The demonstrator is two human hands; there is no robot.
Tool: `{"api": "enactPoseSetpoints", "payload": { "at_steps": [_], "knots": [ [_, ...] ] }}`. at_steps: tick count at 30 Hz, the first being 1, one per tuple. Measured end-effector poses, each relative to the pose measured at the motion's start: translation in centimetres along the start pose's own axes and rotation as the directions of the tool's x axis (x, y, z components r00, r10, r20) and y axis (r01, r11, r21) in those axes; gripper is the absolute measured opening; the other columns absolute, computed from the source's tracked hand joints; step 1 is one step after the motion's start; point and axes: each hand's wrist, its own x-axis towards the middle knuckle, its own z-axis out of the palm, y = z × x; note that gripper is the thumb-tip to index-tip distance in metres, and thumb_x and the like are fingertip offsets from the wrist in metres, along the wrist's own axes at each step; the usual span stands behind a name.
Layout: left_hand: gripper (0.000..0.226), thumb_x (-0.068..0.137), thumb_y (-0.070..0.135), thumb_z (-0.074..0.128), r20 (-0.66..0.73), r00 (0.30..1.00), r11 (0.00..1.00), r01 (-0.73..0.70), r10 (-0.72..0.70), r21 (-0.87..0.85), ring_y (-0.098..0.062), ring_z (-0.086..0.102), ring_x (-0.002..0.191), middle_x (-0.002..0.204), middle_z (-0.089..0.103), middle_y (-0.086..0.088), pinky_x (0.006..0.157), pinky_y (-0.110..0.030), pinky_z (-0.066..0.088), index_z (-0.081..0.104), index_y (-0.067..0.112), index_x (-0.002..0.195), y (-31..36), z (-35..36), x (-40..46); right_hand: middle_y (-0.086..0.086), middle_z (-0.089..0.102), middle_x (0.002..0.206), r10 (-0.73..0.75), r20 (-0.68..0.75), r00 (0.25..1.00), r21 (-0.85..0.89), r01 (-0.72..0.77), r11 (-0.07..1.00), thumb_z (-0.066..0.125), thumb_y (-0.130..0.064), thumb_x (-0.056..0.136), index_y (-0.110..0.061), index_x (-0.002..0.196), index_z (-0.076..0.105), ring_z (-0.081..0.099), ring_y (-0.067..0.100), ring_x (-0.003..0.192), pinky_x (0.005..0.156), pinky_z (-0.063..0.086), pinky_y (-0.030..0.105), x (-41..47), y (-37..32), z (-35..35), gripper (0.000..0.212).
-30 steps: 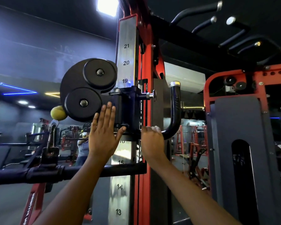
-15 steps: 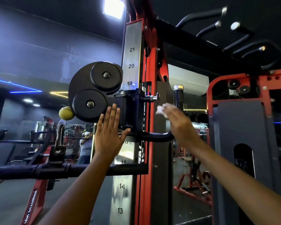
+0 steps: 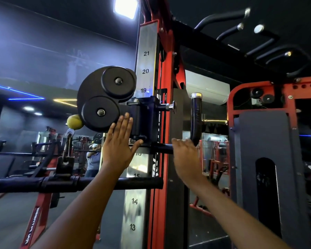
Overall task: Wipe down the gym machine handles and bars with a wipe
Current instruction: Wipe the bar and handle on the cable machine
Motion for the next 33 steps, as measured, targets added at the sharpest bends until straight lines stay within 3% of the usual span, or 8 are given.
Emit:
{"api": "enactPoseSetpoints", "payload": {
  "at_steps": [4, 10, 14, 16, 19, 23, 28, 33],
  "knots": [
    [0.077, 0.096, 0.06, 0.017, 0.001, 1.0, 1.0, 0.009, -0.009, -0.003, -0.014, -0.007, 0.149, 0.161, 0.006, -0.008, 0.12, -0.031, -0.01, 0.012, 0.008, 0.153, 0.2, -0.1, 0.0, 0.016, 0.069, 0.096, 0.018, 0.067, 0.998, 0.213, -0.032, 0.977, 0.053, 0.006, 0.077, 0.0, 0.103, 0.065, 0.067, 0.031, 0.091, 0.089, 0.052, 0.04, 1.9, -3.8, 2.1, 0.029],
    [0.072, 0.097, 0.06, 0.003, -0.01, 0.999, 0.998, 0.05, -0.05, 0.036, -0.014, -0.015, 0.147, 0.159, -0.014, -0.003, 0.117, -0.031, -0.019, -0.008, 0.014, 0.151, 0.8, -0.4, -0.1, 0.01, 0.056, 0.132, -0.565, 0.128, 0.815, -0.005, 0.571, 0.821, 0.053, 0.005, 0.073, -0.008, 0.122, 0.06, 0.049, 0.023, 0.127, 0.107, 0.036, 0.037, -2.7, 3.0, 1.4, 0.051],
    [0.074, 0.098, 0.06, 0.004, -0.01, 0.998, 0.998, 0.061, -0.061, 0.023, -0.015, -0.021, 0.146, 0.159, -0.014, -0.006, 0.118, -0.034, -0.016, -0.01, 0.012, 0.151, 1.1, -0.2, -0.2, 0.013, 0.065, 0.111, -0.14, -0.21, 0.968, 0.299, 0.2, 0.933, 0.053, 0.008, 0.084, -0.005, 0.118, 0.057, 0.064, 0.02, 0.104, 0.1, 0.042, 0.021, -4.8, 6.4, -0.8, 0.037],
    [0.076, 0.096, 0.06, 0.008, -0.007, 0.996, 0.996, 0.086, -0.085, 0.005, -0.016, -0.015, 0.148, 0.161, -0.005, -0.009, 0.119, -0.034, -0.013, -0.001, 0.009, 0.152, 1.4, 0.0, -0.2, 0.013, 0.063, 0.11, 0.211, -0.335, 0.918, 0.473, -0.029, 0.88, 0.047, 0.008, 0.089, -0.002, 0.12, 0.056, 0.059, 0.012, 0.102, 0.096, 0.039, 0.007, -1.1, 6.3, -2.0, 0.034],
    [0.076, 0.096, 0.06, 0.011, 0.02, 0.997, 0.997, 0.078, -0.078, -0.017, -0.016, -0.012, 0.148, 0.161, 0.0, -0.009, 0.119, -0.033, -0.014, 0.004, 0.009, 0.153, 1.4, -0.2, -0.2, 0.012, 0.055, 0.129, 0.574, -0.246, 0.781, 0.644, -0.311, 0.699, 0.044, 0.01, 0.09, -0.003, 0.131, 0.05, 0.052, 0.016, 0.119, 0.097, 0.033, 0.003, 6.4, 6.5, -3.4, 0.043],
    [0.078, 0.094, 0.062, 0.002, 0.023, 0.998, 0.998, 0.063, -0.063, -0.014, -0.014, -0.019, 0.147, 0.16, -0.009, -0.007, 0.118, -0.032, -0.018, -0.003, 0.011, 0.152, 1.1, -0.3, -0.5, 0.009, 0.047, 0.14, 0.599, 0.038, 0.8, 0.704, -0.447, 0.552, 0.039, 0.012, 0.092, -0.007, 0.136, 0.046, 0.049, 0.023, 0.126, 0.097, 0.04, 0.012, 10.0, 6.0, -2.9, 0.049],
    [0.08, 0.089, 0.064, -0.004, 0.031, 0.994, 0.993, 0.106, -0.104, -0.053, -0.018, -0.015, 0.147, 0.158, -0.017, -0.005, 0.118, -0.036, -0.015, -0.01, 0.012, 0.15, 1.9, -0.3, -1.0, 0.004, 0.053, 0.135, 0.811, 0.077, 0.579, 0.785, -0.537, 0.309, 0.037, 0.011, 0.091, -0.013, 0.131, 0.052, 0.062, 0.024, 0.109, 0.082, 0.056, 0.033, 3.1, 1.8, -1.5, 0.049],
    [0.079, 0.092, 0.064, -0.002, 0.018, 0.995, 0.993, 0.096, -0.095, -0.062, -0.016, -0.017, 0.147, 0.159, -0.015, -0.006, 0.12, -0.037, -0.01, -0.008, 0.012, 0.151, 1.7, 0.4, -1.2, 0.0, 0.06, 0.096, 0.764, 0.631, 0.136, 0.725, -0.454, -0.518, 0.041, 0.002, 0.094, -0.009, 0.121, 0.057, 0.061, 0.014, 0.082, 0.069, 0.05, 0.022, 0.2, -5.9, 0.0, 0.033]
  ]
}}
